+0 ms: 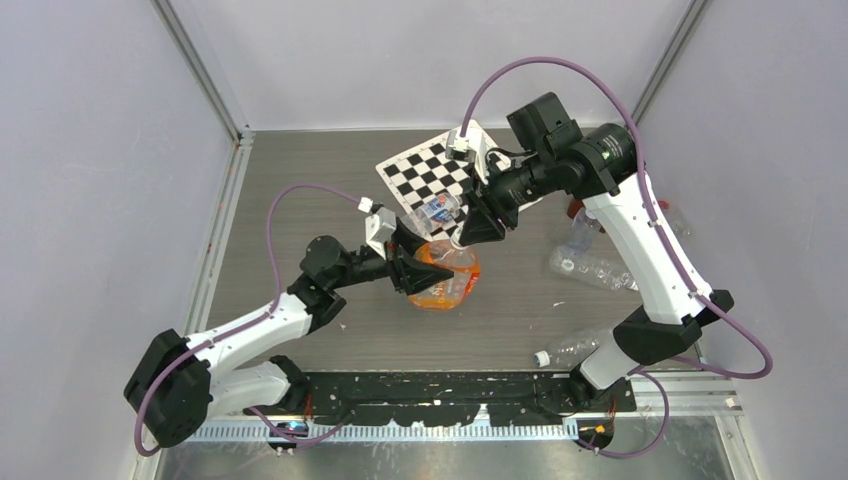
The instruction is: Screw on the bottle caps
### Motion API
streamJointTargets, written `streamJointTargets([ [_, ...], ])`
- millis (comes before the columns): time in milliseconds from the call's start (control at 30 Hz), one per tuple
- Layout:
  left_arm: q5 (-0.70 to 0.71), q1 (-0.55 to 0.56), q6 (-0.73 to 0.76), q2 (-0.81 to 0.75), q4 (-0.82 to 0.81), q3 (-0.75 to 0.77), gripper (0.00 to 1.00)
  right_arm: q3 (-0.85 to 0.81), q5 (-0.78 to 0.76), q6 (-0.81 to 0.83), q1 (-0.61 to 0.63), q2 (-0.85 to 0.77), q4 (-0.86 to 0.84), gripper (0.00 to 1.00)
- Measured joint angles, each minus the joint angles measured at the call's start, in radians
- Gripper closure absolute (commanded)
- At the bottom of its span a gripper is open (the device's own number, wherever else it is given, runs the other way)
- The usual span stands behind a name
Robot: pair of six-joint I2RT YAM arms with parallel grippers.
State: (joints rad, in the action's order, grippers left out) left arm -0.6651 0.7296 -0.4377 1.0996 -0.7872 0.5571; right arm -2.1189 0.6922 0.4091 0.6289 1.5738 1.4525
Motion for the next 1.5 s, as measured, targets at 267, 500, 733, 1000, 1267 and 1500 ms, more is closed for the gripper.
streamJointTargets([
  [267,0.001,-0.003,0.010,0.003,0.024,0.013,1.00,-0.002,-0.022,-0.001,0.003,0.000,0.000,0.86],
  [500,0.065,-0.003,0.118,0.003,0.105,0.037,1.00,0.025,-0.091,-0.053,0.003,-0.001,-0.037,0.94],
  [733,0.245,0.028,0.296,0.003,0.185,0.038,1.00,0.206,-0.208,-0.263,-0.005,-0.053,-0.224,0.99],
  [1000,0.548,0.153,0.585,0.035,0.182,0.038,1.00,0.448,-0.386,-0.667,-0.011,-0.186,-0.441,0.99],
  [1267,0.893,0.301,0.895,0.152,0.090,0.035,1.00,0.666,-0.565,-1.123,-0.023,-0.264,-0.574,0.99],
  [1500,1.026,0.330,0.953,0.162,0.018,0.021,1.00,0.682,-0.589,-1.235,-0.019,-0.271,-0.644,0.47],
])
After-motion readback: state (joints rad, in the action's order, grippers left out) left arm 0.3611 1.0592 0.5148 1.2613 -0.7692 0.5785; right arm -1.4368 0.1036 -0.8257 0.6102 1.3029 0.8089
